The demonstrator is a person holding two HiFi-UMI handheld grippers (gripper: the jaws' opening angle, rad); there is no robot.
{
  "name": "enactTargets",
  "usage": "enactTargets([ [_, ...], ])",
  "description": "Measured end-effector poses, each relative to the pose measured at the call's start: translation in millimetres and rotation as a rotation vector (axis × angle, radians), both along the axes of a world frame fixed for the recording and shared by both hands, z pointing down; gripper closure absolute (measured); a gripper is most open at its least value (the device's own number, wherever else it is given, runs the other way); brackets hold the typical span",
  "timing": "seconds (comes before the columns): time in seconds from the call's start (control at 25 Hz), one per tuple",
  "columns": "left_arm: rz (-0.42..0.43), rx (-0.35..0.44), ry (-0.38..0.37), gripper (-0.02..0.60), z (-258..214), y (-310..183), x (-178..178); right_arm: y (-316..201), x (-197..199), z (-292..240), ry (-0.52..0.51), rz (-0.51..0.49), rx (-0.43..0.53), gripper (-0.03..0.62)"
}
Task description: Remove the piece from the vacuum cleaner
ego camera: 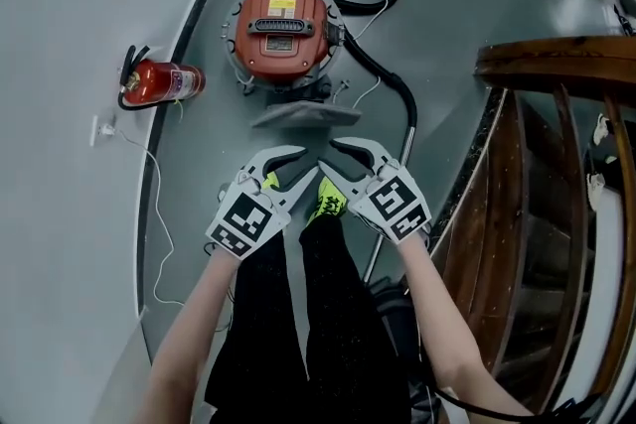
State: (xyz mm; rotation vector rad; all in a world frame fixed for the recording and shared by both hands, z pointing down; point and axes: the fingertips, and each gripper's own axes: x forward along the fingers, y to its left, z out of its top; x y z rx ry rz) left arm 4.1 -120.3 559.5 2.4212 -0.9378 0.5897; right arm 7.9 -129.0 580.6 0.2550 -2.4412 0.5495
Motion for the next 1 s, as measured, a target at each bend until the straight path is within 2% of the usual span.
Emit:
enactTargets([
  [0.6,-0.009,-0.017,-0.111,0.390,87.2,-21.9,-20.7,-20.7,-10.7,82.7,0.074,-0.042,0.053,0.413],
  [0.72,-0.007,-0.018,-0.137,0.380,101.3,-27.7,-23.5,-25.9,-12.1,96.4,0.106,-0.055,0.075,0.404],
  [0.84,0.000,-0.025,-0.181,0.334,118.6,-31.9,-25.6,-28.5,-11.0,112.6,0.159,-0.086,0.103,0.388],
  [1.0,0.018,-0.033,-0.216,0.314,136.6,-38.8,-29.3,-37.9,-13.8,129.2,0.204,-0.118,0.131,0.364],
])
